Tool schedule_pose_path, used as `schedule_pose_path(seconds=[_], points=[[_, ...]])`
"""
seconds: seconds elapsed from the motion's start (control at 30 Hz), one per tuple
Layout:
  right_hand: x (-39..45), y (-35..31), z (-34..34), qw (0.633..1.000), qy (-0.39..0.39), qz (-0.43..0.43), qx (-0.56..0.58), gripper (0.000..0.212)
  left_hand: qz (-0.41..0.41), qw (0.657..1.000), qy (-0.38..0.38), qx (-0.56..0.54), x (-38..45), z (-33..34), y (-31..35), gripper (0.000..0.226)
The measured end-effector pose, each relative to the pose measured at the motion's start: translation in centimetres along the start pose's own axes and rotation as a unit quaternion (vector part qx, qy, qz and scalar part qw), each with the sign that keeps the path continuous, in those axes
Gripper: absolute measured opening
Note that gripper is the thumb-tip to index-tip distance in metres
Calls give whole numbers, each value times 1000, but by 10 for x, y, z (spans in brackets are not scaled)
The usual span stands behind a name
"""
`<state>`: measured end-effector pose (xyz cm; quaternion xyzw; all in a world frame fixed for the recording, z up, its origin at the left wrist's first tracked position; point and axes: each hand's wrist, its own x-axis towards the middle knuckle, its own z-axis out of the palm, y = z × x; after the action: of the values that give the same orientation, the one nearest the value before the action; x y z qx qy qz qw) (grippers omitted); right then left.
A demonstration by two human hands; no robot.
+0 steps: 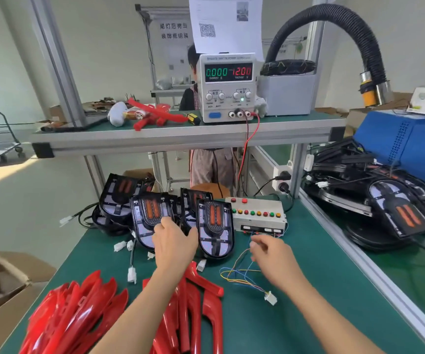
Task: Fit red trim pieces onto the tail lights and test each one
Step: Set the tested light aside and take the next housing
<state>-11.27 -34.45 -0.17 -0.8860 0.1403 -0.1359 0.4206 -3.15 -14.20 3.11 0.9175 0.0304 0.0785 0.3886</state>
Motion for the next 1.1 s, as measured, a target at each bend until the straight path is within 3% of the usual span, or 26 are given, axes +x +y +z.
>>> schedule_pose_path(seconds=[0.23,0.4,0.6,0.83,0.93,1.1], points=[[84,-15,55,995,-38,88,14,28,3,996,-77,34,34,18,-2,43],[103,-13,78,982,-66,149,91,29,-25,993,-102,-49,42,32,-6,44],[94,-12,76,980,-59,119,145,32,-35,979,-150,-134,43,40,-11,48],[65,-21,47,973,-8,78,215,23,74,971,-103,-203,20,39,1,32],[53,-35,23,956,25,66,286,23,103,956,-108,-252,10,27,17,28],[30,-71,-23,890,30,47,452,23,103,901,-124,-402,-3,-8,62,29]])
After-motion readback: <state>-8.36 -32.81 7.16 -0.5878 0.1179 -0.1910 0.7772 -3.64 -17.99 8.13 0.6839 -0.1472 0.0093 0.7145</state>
